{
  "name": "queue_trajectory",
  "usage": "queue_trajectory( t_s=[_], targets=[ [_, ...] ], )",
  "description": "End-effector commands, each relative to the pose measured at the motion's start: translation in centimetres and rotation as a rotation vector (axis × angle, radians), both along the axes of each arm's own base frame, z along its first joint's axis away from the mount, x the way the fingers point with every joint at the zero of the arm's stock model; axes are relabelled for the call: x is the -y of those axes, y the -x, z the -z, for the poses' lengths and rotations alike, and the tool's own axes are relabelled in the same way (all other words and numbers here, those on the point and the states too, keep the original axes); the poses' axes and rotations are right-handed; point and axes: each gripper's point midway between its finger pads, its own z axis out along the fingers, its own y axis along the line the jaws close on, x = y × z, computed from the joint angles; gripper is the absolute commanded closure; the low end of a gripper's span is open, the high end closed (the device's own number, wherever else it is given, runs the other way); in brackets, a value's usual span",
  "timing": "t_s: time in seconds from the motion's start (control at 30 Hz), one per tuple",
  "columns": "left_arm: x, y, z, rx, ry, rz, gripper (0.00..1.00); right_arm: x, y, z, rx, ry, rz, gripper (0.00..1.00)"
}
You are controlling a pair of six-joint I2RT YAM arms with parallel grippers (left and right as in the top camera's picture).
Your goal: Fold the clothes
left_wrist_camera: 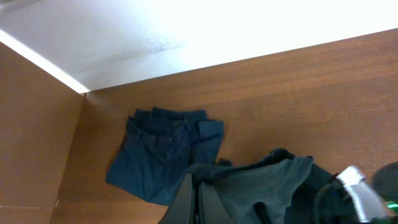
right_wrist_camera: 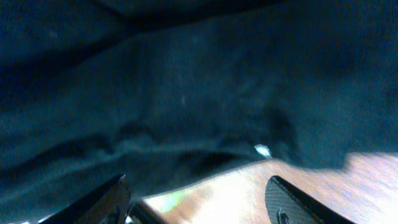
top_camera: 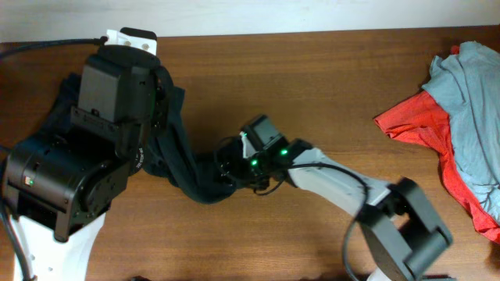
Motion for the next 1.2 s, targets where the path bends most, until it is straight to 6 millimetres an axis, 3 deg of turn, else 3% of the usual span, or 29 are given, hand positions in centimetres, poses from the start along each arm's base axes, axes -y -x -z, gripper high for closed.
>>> queue_trajectory(
  t_s=[0.0, 0.43, 0.57, 0.87, 1.03, 1.17],
  targets=[
    [-0.4, 0.2, -0.2, 0.007, 0.005, -0.014, 0.99, -1.3, 0.4, 0.6, -0.043, -0.022, 0.018, 0.26],
    [-0.4, 0.2, -0.2, 0.006, 0.004, -0.015, 0.99, -1.1, 0.4, 1.5, -0.130, 0.029, 0.174, 0.24],
    [-0.4, 0.2, -0.2, 0.006, 0.004, -0.015, 0.99, 0.0, -0.2, 2.6, -0.155, 0.082, 0.286, 0.17],
    [-0.4, 0.2, -0.2, 0.006, 0.004, -0.015, 0.99, -0.6, -1.2, 3.9, -0.164, 0.064, 0.325, 0.17],
    [-0.4, 0.2, -0.2, 0.006, 0.004, -0.015, 0.99, -1.2, 0.1, 3.7, -0.216, 0.044, 0.288, 0.17],
    [-0.4, 0.2, -0.2, 0.006, 0.004, -0.015, 0.99, -1.0, -0.3, 3.8, -0.198, 0.057, 0.302, 0.17]
  ],
)
